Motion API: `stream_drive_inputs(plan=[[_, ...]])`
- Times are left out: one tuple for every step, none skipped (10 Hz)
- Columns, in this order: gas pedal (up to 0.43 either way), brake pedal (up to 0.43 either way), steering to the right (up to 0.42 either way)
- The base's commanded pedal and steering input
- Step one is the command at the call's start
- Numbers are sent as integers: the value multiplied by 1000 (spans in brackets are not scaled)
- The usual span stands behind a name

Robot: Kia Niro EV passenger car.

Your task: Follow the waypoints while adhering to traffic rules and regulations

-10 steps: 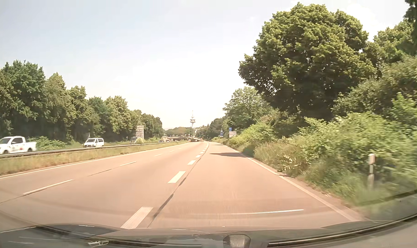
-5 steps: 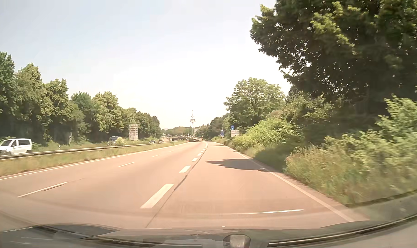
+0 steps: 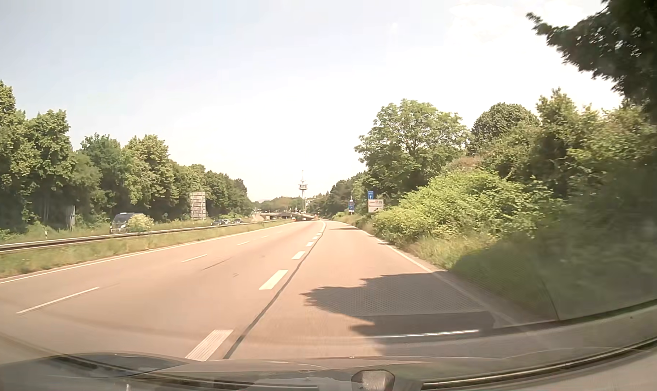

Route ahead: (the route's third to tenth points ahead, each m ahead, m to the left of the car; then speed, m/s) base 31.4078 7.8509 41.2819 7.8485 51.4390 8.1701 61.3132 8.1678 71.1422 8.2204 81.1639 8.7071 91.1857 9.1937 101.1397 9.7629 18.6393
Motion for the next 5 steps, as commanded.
stream_drive_inputs(plan=[[138, 0, -1], [138, 0, -1], [138, 0, -1], [138, 0, -1], [138, 0, -1]])
